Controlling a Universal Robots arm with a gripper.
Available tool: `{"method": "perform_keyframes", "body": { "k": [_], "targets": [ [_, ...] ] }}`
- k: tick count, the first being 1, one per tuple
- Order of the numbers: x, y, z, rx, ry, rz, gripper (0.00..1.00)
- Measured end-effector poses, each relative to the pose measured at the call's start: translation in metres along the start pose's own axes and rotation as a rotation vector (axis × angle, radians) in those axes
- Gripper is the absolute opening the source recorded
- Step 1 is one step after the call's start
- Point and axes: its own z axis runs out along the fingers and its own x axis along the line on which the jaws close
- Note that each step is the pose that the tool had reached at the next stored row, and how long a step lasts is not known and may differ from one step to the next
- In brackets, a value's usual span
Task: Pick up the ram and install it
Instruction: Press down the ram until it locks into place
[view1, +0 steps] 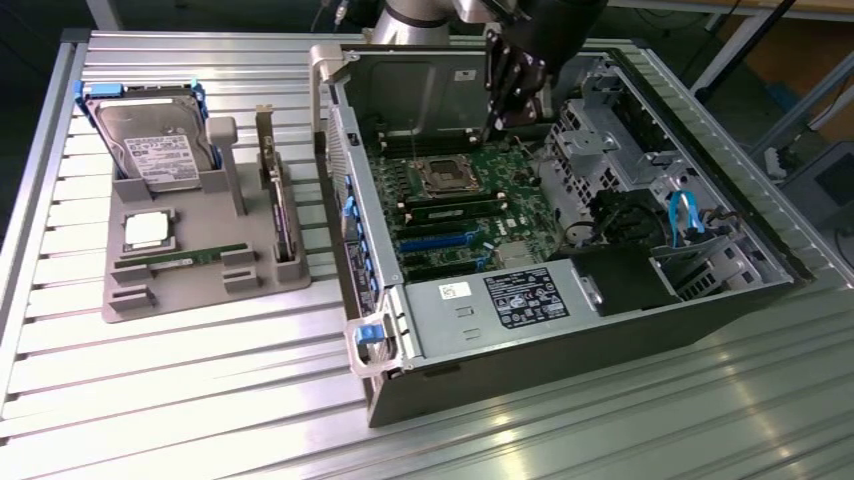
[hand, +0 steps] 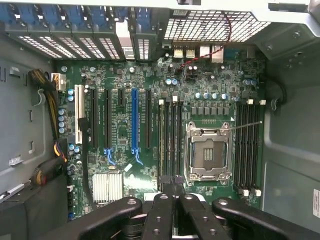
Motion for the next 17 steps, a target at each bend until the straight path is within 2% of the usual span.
{"method": "perform_keyframes", "body": {
  "k": [6,17],
  "targets": [
    [-0.0004,0.0000,-0.0068,0.0001,-0.0002,0.000,0.10],
    [-0.0005,0.0000,-0.0090,0.0001,-0.0002,0.000,0.10]
  ]
}}
